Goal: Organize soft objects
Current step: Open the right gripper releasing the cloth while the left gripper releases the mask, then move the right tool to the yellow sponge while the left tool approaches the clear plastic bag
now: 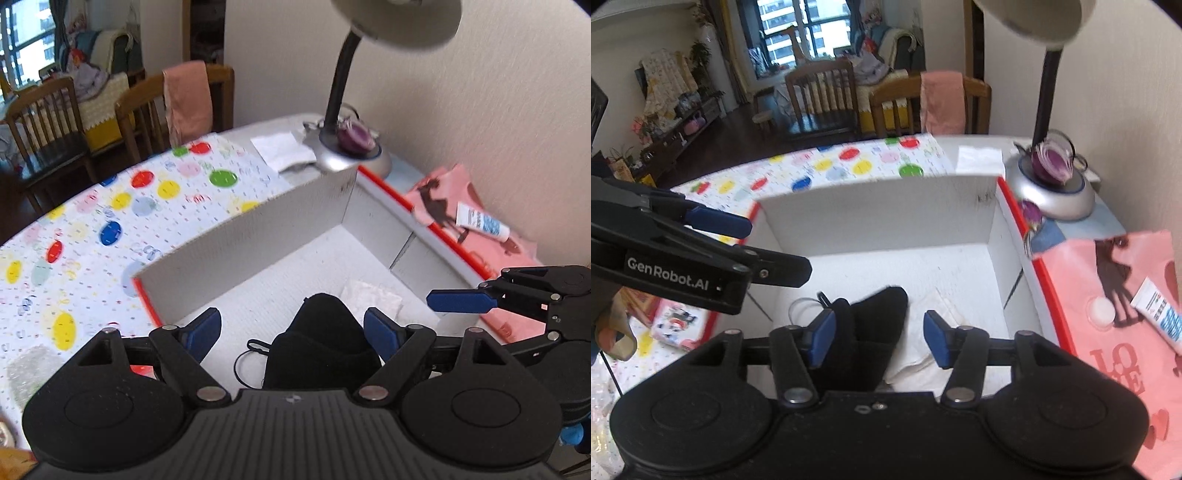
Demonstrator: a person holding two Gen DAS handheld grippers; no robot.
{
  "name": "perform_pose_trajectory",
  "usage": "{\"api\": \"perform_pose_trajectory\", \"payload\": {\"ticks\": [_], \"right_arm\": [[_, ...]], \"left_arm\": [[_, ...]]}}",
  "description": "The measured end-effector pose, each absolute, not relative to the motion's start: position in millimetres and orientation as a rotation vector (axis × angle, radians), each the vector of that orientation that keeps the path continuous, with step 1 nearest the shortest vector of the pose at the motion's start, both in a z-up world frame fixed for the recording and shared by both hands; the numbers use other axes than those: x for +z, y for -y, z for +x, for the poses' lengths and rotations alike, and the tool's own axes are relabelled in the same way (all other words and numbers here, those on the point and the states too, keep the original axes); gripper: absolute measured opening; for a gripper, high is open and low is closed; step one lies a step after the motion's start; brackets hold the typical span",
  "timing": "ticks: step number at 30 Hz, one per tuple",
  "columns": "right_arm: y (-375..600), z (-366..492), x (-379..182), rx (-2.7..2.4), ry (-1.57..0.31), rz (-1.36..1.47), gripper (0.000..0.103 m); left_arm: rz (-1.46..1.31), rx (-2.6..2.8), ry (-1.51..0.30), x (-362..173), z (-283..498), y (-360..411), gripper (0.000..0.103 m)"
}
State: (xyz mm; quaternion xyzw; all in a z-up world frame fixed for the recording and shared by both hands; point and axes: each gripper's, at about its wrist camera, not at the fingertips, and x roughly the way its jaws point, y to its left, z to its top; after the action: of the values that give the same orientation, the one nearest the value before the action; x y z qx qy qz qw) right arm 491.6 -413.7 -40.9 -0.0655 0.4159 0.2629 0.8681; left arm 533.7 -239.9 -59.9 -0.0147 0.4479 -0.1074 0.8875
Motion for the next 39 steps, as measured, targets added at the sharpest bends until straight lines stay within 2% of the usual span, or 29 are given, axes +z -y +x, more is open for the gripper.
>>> {"api": "perform_pose_trajectory", "payload": {"ticks": [12, 22, 32, 36, 39], "right_arm": [[401.3, 434.1, 14.0, 0.623, -0.74, -0.103, 0.066], [371.0, 380.5, 44.6, 0.675, -0.662, -0.094, 0.075], [316.1, 331.9, 43.5, 0.738, -0.664, -0.108, 0.086], [294.3, 314.2, 36.3, 0.739, -0.666, -0.119, 0.093], [282.0, 302.7, 26.7, 0.719, -0.675, -0.121, 0.098]], "left_arm": [[-0.046, -0.211, -0.781, -0.3, 451.2, 205.0, 0.085], [-0.052, -0.174, -0.693, 34.1, 361.4, 140.0, 0.085], [-0.095, -0.08, -0.647, 36.9, 285.7, 65.3, 0.087], [-0.118, -0.042, -0.639, 27.8, 262.1, 40.6, 0.095], [-0.154, -0.026, -0.622, 18.9, 244.4, 22.2, 0.097]]}}
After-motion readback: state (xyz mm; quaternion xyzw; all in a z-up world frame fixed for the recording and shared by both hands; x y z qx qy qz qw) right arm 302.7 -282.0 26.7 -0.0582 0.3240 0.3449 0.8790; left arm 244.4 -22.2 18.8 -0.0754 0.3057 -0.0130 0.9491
